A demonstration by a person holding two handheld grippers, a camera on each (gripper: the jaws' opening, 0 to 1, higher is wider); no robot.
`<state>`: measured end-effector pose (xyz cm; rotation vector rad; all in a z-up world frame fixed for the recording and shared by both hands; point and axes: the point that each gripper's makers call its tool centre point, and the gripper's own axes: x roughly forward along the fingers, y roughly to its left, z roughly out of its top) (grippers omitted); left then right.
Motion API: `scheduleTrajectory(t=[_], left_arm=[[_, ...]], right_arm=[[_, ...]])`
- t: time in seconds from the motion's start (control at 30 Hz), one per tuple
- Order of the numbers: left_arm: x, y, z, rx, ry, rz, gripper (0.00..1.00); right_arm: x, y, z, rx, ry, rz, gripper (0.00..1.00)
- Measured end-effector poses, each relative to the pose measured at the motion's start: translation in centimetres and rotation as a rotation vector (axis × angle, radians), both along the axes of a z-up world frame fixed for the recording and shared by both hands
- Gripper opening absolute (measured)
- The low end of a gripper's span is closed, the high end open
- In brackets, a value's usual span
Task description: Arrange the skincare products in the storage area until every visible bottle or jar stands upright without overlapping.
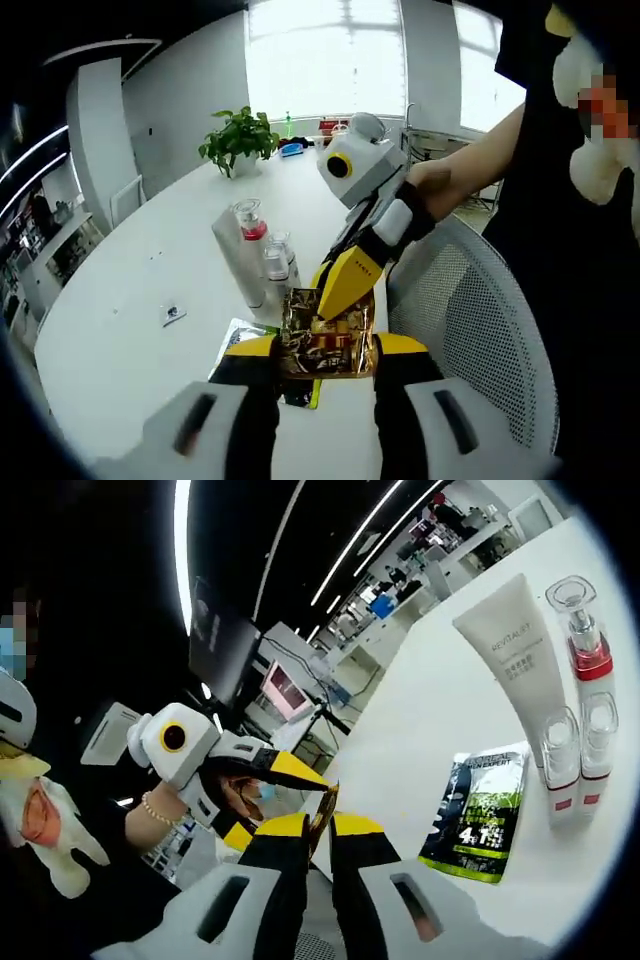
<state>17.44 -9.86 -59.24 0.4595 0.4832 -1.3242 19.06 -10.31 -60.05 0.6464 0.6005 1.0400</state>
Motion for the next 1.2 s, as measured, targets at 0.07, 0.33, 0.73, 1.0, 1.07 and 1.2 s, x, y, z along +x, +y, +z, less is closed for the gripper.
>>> scheduleTrajectory(t=[0.07,0.33,0.73,1.0,1.07,1.2], left_arm=[[0.1,0.1,0.0,-0.001,0.008,0.005,0.15],[1.5,0.6,0.2,-0.077,0.056,0.124,0.35],[3.1,0.1,4.9,-0.613,0.349,0.431,0.32],[2.5,-0.4,5.9,-0.692,0.401,0.447,0.23],[2.7,-0.4,6.3,-0.733,0.418,0.472,0.2],[2.9,-0.5,6.8,-0.795,0.448,0.512,0.1]], right_arm=[[-0.2,-0.1,0.1,0.013,-0.001,0.008,0.01],[1.5,-1.6,1.2,0.15,0.056,-0.144,0.01],[3.8,-4.7,5.6,0.456,0.045,-0.391,0.01],[3.7,-4.4,7.8,0.595,0.007,-0.463,0.01],[3.6,-4.1,8.0,0.589,-0.014,-0.464,0.01],[3.3,-3.7,8.3,0.587,-0.038,-0.471,0.01]])
